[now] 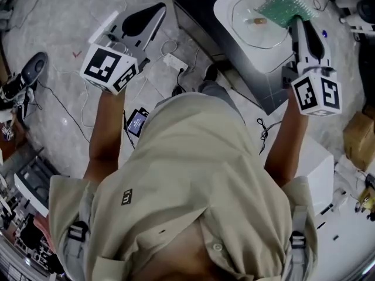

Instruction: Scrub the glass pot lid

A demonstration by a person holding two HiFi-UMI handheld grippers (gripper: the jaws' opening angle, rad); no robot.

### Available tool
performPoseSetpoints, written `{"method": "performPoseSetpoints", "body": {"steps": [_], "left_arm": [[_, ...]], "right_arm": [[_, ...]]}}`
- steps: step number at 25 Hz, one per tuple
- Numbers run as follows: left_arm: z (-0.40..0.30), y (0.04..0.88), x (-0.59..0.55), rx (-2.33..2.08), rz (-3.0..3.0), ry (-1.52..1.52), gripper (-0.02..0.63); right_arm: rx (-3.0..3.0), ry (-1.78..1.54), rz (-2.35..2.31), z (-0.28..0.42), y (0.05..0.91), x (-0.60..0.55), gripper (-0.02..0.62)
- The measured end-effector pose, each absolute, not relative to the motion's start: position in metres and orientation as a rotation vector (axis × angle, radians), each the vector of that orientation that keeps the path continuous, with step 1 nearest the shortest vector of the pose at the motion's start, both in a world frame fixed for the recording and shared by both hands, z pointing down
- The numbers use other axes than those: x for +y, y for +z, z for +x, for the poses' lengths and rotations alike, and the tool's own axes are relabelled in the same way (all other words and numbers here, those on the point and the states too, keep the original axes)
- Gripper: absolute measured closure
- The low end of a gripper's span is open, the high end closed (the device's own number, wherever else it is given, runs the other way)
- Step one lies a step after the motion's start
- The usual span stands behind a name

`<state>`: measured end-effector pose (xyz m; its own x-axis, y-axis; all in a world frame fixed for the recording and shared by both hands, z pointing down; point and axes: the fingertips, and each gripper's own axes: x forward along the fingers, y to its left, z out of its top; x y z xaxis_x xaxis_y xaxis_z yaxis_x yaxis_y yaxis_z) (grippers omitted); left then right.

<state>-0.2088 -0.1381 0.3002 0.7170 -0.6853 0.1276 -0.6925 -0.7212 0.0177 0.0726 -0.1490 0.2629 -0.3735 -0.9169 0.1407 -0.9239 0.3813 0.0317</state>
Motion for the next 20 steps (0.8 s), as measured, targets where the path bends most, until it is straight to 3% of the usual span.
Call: {"method": "performPoseSetpoints", "body": {"steps": [5,20], "left_arm": [[-0.18,0.278,-0.11,-1.131,2.895,0.152,0.592],[-0.182,0.271,-0.089,-1.049,2.922,0.123,0.592]], "right_arm": [[-2.555,0.033,1.681,0.084,0.229,-0.091,0.543],[-2.506,0.035,1.777,0.086,0.208,-0.048,0.541]]}}
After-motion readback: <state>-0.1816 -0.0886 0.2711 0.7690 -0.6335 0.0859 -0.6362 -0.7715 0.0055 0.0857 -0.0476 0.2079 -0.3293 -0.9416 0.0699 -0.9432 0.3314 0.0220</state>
